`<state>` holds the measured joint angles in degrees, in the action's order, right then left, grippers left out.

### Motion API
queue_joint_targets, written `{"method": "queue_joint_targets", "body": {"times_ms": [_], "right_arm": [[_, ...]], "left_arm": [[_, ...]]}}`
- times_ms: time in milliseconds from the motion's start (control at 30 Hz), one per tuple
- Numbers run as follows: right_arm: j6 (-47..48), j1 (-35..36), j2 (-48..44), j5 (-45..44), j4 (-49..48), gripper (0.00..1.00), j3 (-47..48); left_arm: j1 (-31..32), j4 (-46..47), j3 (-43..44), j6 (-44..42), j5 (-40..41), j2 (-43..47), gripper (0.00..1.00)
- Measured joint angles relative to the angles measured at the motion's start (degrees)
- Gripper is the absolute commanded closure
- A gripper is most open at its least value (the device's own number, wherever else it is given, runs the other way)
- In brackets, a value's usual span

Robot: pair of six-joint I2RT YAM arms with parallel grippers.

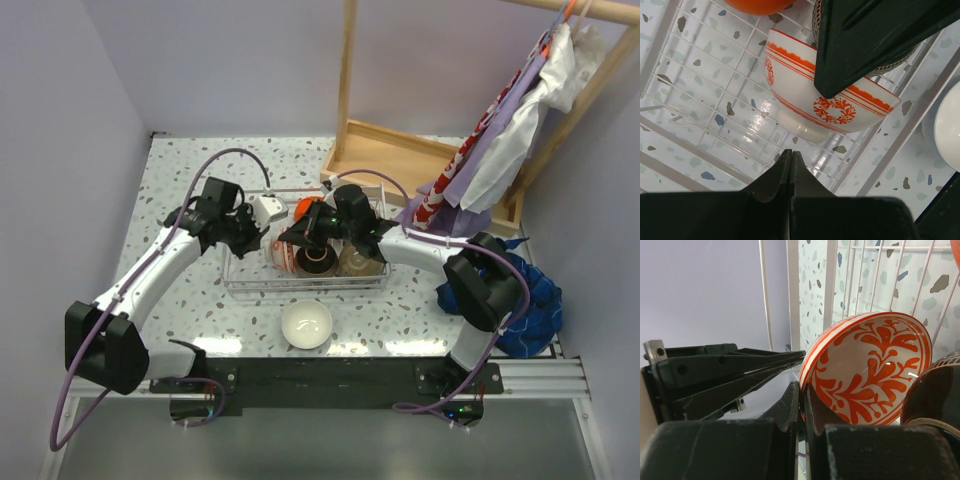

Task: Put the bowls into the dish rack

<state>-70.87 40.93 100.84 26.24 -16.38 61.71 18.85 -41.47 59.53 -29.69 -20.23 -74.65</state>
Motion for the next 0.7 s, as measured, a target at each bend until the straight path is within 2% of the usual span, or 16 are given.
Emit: {"method": "queue_joint_targets", "body": {"times_ms": [700], "right_arm": [[-0.04, -0.13, -0.52, -0.76, 1.60, 1.00, 0.09]], "left_arm": [[0.70, 3.82, -1.36, 0.66, -0.57, -3.30, 1.00]]}}
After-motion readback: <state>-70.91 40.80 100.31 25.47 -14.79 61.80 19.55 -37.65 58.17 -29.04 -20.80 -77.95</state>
